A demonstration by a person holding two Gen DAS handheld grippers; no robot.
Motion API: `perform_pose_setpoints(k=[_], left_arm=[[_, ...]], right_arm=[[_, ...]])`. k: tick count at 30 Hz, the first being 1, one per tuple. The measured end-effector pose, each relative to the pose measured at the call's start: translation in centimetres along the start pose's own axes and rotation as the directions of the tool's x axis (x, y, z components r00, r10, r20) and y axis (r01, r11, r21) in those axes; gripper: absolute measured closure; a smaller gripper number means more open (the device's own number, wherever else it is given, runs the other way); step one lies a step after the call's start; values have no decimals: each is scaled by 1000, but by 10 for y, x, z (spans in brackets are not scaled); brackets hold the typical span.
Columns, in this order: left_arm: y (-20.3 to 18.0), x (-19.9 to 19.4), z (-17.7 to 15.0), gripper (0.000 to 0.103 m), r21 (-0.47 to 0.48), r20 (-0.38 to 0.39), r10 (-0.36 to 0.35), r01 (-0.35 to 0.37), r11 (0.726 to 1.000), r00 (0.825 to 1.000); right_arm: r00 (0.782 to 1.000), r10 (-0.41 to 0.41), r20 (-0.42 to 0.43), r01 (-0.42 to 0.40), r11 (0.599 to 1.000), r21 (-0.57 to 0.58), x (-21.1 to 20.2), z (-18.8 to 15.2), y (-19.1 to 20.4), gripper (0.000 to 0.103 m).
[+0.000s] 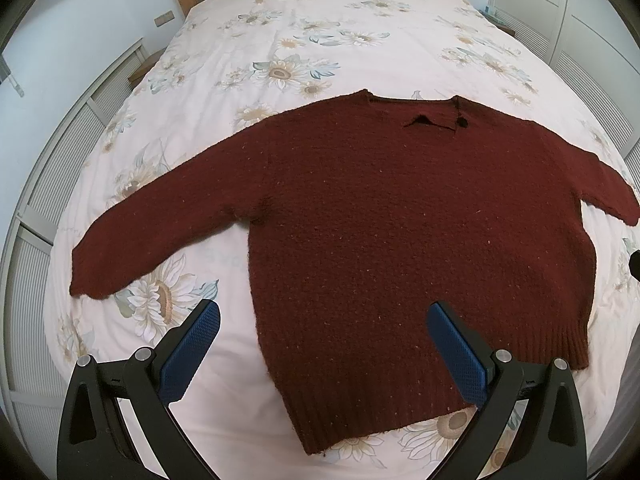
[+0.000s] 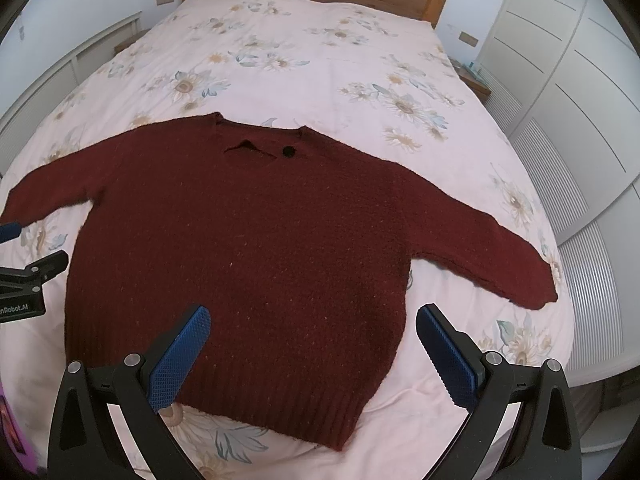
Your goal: Fold small clothes
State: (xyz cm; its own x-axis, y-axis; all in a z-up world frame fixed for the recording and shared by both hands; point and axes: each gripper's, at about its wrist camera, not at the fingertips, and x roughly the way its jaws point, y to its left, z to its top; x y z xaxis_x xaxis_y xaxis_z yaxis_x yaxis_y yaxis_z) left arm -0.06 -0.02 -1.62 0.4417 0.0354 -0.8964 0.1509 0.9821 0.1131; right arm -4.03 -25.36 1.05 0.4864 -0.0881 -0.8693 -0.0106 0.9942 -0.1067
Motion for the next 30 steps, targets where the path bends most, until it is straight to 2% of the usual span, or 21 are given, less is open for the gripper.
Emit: perform_pose_setpoints(k=[30], left_arm=[[-2, 0, -1, 1, -5, -5, 26, -26, 1000, 1000]], right_arm=[[1000, 3, -3, -3, 1000, -10, 3, -1, 4, 0]])
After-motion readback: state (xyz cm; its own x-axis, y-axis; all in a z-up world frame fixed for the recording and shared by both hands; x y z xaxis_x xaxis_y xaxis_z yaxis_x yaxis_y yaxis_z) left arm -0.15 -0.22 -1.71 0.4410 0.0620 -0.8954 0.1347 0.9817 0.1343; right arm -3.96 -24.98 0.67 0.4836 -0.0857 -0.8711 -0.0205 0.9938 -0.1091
